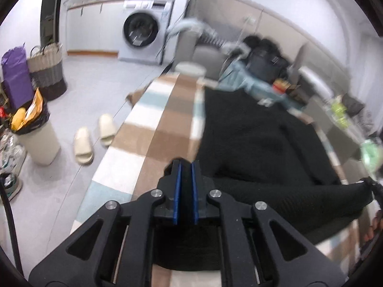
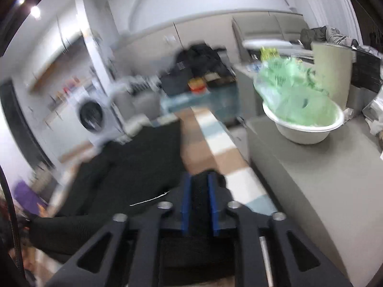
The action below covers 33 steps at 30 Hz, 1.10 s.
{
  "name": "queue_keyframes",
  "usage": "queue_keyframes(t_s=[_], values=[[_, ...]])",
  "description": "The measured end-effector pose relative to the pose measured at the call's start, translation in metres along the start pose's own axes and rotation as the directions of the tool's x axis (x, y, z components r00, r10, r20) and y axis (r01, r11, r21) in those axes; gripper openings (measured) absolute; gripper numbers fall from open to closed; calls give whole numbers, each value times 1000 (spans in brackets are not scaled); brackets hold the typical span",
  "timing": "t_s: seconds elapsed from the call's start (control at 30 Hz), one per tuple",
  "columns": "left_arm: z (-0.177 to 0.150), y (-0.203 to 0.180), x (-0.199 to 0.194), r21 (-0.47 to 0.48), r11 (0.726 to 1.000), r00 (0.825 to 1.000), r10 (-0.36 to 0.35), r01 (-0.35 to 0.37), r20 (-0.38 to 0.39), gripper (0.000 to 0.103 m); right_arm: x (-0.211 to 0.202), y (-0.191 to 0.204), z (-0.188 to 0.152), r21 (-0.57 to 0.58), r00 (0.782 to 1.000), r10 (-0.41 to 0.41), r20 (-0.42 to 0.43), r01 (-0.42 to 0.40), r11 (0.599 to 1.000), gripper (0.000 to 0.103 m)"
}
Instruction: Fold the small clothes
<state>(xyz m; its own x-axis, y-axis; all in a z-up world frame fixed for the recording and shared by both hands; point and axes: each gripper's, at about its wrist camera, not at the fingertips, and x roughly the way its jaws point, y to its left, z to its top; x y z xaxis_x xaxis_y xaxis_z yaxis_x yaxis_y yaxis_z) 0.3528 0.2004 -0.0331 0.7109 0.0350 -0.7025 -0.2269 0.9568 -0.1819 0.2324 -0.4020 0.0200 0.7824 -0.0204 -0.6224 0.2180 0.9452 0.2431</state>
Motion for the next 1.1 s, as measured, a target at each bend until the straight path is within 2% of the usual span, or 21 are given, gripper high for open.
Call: queue_keyframes(t_s=[0.07,0.1,0.13,0.17,0.2,0.23,0.3,0.37,0.53,0.93,1.1], values=[[-1,1,18,3,1000,998,22,-22,-51,8,12,-7,-2,19,997,-8,-77,9,1000,36],[-2,2,21,0,1000,998,12,-12,-56,12,11,-10,-5,22,996,-5,-93,7,1000,39],[-4,4,21,-2,1000,998,13,-13,-55,27,9,-13,-9,16,995,-7,-102,8,1000,43],[-5,5,21,-2,1000,998,20,-20,-51,37,5,-16,-14,7,994,-12,-112,13,1000,43],[-7,6,19,-4,1000,999,24,-24,-45,58,2,-20,-18,6,992,-7,-125,8,1000,44],[-11,8,16,-11,1000,999,12,-12,-37,63,0,-24,-24,12,988,11,-152,-9,1000,46],[-25,12,9,-14,1000,999,-28,27,-46,63,-1,-29,-34,24,981,30,-191,-25,999,46],[-37,15,2,-7,999,997,-34,33,-65,63,-3,-32,-45,9,974,23,-226,-22,1000,46],[-60,18,-16,8,998,995,-67,68,-74,64,-1,-38,-57,14,968,53,-245,-51,999,46],[-77,6,-7,67,996,991,-42,51,-127,64,-2,-39,-59,26,961,92,-262,-88,996,46],[-77,5,4,77,996,990,-36,47,-139,64,1,-36,-61,18,958,97,-271,-96,995,50]])
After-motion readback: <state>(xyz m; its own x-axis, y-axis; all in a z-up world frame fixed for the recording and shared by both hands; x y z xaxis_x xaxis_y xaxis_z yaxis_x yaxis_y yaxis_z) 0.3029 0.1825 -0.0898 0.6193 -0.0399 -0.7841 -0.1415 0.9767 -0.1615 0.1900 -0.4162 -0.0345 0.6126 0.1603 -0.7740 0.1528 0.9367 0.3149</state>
